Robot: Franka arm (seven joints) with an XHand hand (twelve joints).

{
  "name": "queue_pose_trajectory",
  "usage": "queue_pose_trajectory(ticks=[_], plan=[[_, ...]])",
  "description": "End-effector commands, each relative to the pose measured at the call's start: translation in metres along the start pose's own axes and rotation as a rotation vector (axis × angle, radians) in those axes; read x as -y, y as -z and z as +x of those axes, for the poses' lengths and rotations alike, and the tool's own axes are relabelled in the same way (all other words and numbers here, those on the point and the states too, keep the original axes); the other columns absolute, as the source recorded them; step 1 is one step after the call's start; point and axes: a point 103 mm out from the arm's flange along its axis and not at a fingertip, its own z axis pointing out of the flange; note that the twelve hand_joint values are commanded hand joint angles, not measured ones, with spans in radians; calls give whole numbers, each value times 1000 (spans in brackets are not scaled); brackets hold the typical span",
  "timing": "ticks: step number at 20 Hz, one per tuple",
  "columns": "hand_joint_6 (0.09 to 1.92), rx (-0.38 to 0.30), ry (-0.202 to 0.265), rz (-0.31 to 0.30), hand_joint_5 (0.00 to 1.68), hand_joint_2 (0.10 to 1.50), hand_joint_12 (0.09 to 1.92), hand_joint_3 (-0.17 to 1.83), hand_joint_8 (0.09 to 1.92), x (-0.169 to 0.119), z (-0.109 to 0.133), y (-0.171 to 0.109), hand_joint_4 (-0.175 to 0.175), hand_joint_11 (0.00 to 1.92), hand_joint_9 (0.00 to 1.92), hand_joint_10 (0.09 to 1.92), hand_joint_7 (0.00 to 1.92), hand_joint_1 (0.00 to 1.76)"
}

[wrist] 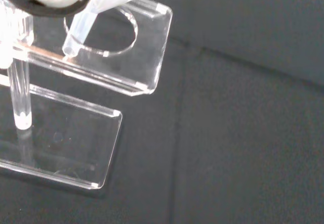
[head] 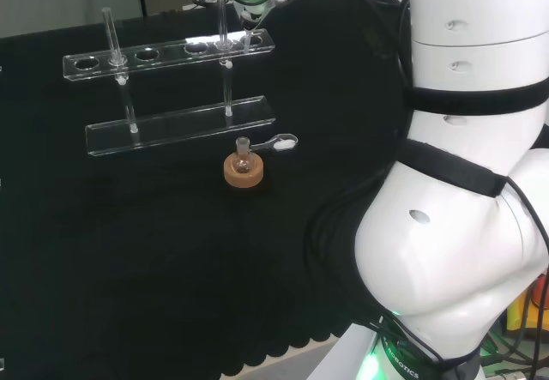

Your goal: Pick up the funnel from the transparent funnel stand.

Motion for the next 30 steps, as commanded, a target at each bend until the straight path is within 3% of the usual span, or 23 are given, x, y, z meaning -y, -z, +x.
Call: queue_pose_trajectory(ticks=[1,6,15,16,21,30], plan=[[827,8,-19,-34,531,676,1318,543,924,17,-5,11,-16,362,921,691,645,842],[842,24,-51,-55,532,674,1317,546,928,33,-12,23,-16,366,918,693,645,843],[854,38,-62,-109,540,672,1317,550,933,83,-14,46,-15,371,917,695,655,846],[855,-72,-76,-54,541,671,1317,551,933,84,-32,42,-15,372,917,696,656,846],[861,28,-98,-108,544,670,1317,554,934,120,-27,47,-14,379,917,697,658,847],[869,66,-91,-146,546,668,1312,561,935,169,-12,39,-15,382,918,698,660,848]])
